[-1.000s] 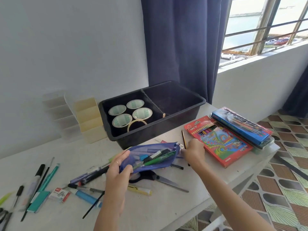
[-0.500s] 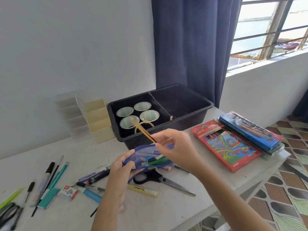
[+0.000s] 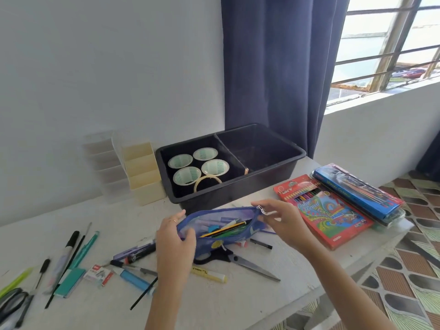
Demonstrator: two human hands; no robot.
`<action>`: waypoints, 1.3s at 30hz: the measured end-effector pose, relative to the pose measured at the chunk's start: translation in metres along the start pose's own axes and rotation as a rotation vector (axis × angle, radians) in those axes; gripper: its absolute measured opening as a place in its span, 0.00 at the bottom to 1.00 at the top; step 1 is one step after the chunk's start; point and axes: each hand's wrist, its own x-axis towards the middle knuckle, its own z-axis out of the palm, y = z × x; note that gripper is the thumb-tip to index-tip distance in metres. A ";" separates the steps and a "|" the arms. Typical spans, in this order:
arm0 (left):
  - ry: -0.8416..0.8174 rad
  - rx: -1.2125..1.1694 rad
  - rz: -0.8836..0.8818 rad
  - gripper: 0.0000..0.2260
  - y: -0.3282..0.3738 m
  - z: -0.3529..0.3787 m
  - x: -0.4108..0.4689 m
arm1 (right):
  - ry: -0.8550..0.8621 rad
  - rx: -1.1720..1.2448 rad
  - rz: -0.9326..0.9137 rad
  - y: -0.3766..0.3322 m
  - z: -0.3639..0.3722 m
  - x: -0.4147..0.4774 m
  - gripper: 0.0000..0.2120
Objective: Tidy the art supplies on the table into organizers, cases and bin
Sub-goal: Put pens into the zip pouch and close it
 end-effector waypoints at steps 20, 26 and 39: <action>0.053 -0.043 0.590 0.08 0.048 0.058 -0.045 | 0.242 0.172 -0.062 -0.034 0.022 -0.053 0.12; 0.075 -0.285 0.185 0.05 0.059 0.050 -0.058 | 0.386 0.309 -0.017 -0.031 0.041 -0.062 0.12; 0.164 0.144 0.281 0.07 0.007 0.005 -0.007 | 0.409 0.547 0.134 -0.018 0.031 -0.066 0.09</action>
